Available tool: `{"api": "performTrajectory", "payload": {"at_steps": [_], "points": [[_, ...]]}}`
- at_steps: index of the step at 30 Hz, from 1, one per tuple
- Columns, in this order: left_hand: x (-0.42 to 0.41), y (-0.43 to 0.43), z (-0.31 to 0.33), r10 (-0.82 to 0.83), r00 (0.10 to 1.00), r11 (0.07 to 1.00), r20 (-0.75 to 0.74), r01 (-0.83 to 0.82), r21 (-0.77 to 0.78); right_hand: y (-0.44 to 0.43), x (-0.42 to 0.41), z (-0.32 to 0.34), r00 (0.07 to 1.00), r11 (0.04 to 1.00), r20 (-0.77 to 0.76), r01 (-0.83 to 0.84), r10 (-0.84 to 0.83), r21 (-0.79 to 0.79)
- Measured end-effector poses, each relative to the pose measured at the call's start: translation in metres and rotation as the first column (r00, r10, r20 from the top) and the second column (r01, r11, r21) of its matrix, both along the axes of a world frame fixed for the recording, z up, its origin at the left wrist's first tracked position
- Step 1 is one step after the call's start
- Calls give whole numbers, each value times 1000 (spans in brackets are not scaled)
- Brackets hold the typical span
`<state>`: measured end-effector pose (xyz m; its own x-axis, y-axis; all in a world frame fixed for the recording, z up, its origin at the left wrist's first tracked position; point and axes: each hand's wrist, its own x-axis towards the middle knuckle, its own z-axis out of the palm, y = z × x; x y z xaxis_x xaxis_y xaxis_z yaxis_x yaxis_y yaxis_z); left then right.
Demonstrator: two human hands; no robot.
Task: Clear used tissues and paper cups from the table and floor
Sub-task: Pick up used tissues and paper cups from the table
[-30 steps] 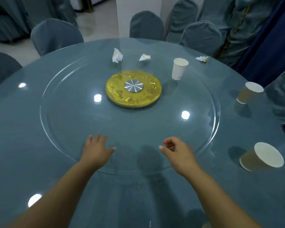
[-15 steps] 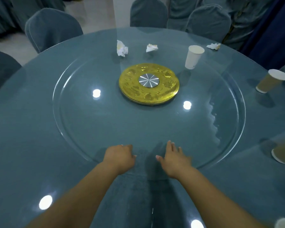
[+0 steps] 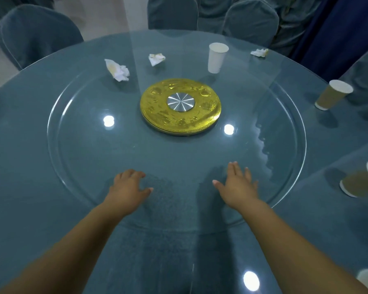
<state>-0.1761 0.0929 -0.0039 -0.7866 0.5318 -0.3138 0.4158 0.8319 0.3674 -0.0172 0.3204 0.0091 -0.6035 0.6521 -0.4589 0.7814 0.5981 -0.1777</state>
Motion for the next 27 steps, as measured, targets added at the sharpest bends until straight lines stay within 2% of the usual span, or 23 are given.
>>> {"api": "performTrajectory", "payload": {"at_steps": [4,7,9,11,14,16,19,21,24,27], "points": [[-10,-3,-8,104,994,982,-20,-106,-156,-32,-12,-4,970,972,-116,-222,213,-70],[1,-1,-12,56,997,986,-47,-62,-155,-49,-17,-11,961,952,-52,-278,273,-132],[9,4,-9,-6,993,992,-117,-9,-126,-47,-18,-13,971,965,45,-229,237,-129],[12,9,-2,-44,992,995,-118,33,-96,-39,-19,-13,980,980,101,-158,170,-118],[13,13,3,-46,999,999,28,45,19,-23,-19,-14,986,993,156,-45,62,-107],[16,13,1,-70,996,994,56,65,86,-12,-17,-16,985,996,170,29,-15,-81],[18,8,-3,-73,997,992,-30,76,104,0,-16,-13,988,996,129,90,-86,-24],[13,3,-5,-36,998,997,-57,40,72,-5,-17,-9,998,1000,71,2,-2,-4],[3,-4,-6,48,997,999,-52,-50,-21,-33,-21,-5,985,982,-17,-171,170,-75],[-3,-12,-4,105,993,993,-56,-108,-53,-52,-22,-11,974,962,2,-223,226,-160]]}}
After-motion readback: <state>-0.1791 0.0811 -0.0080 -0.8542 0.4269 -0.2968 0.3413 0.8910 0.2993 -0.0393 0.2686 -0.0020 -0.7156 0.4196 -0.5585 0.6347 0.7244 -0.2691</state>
